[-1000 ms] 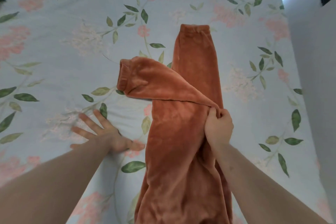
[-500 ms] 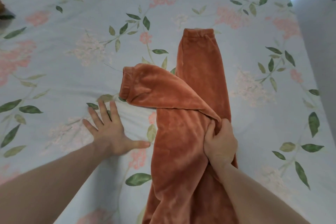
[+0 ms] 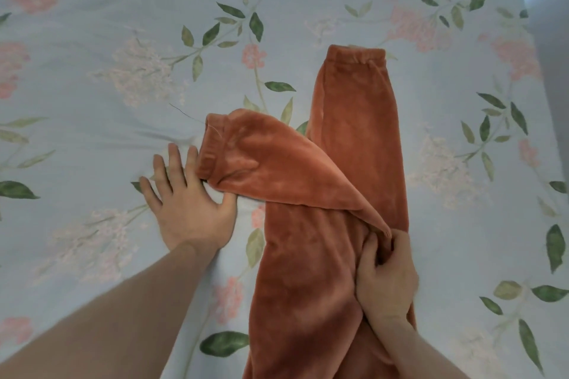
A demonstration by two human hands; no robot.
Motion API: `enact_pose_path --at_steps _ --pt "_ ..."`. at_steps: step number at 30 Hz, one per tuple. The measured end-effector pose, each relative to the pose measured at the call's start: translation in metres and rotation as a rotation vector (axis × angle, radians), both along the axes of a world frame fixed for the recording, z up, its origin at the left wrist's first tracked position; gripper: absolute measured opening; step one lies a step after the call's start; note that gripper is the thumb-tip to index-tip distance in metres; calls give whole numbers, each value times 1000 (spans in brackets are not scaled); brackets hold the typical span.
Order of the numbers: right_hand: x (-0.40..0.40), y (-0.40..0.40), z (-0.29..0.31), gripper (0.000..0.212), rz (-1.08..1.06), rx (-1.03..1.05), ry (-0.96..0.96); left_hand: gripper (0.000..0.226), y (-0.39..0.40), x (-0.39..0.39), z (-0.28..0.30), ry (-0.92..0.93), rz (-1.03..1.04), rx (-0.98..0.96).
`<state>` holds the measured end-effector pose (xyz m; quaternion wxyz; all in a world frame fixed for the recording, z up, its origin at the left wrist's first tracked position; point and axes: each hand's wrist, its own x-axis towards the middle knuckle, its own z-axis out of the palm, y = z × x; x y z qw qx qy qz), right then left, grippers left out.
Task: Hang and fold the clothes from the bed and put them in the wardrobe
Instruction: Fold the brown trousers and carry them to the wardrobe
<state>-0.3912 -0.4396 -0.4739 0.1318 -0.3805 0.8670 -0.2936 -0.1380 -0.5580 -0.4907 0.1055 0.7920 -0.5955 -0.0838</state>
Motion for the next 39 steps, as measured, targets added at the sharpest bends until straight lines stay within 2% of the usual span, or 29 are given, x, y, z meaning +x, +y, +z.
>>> enact_pose_path --at_steps 2,5,8,12,14,16,19,21,23,25,29,33,37,39 --pt "2 -4 6 11 -11 -15 -41 88 -3 0 -1 9 12 1" --pt "5 -13 20 36 9 -62 -148 89 -6 -5 -2 8 15 13" --pt "25 -33 43 59 303 -156 20 90 -6 -6 -1 16 19 24" --pt "70 -88 45 59 768 -48 137 92 -7 -3 -2 -4 14 47" --pt "83 -110 29 58 823 26 180 92 -7 -3 -3 -7 18 40" --pt "89 -123 14 49 758 19 173 93 -8 -2 -4 -14 17 39" --pt "87 -125 9 26 663 -87 93 93 -10 -3 -5 -24 14 52" --pt "80 -124 18 13 603 -164 -73 91 -9 -2 -4 -26 21 52" --pt "66 -128 36 9 504 -202 -255 87 -10 -1 -4 -30 25 48" --pt "46 -139 57 13 427 -242 -327 86 -10 0 -5 -34 32 49" --pt "3 -175 84 18 291 -363 -279 86 -9 -3 -4 -14 35 46" --pt "-25 -215 90 41 91 -388 -279 85 -8 -4 -3 -4 45 53" --pt "-47 -253 74 50 -7 -194 -236 85 -9 -5 -3 -1 45 48" --pt "-56 -259 57 43 -17 -19 -227 85 -9 -5 -3 -8 45 50"
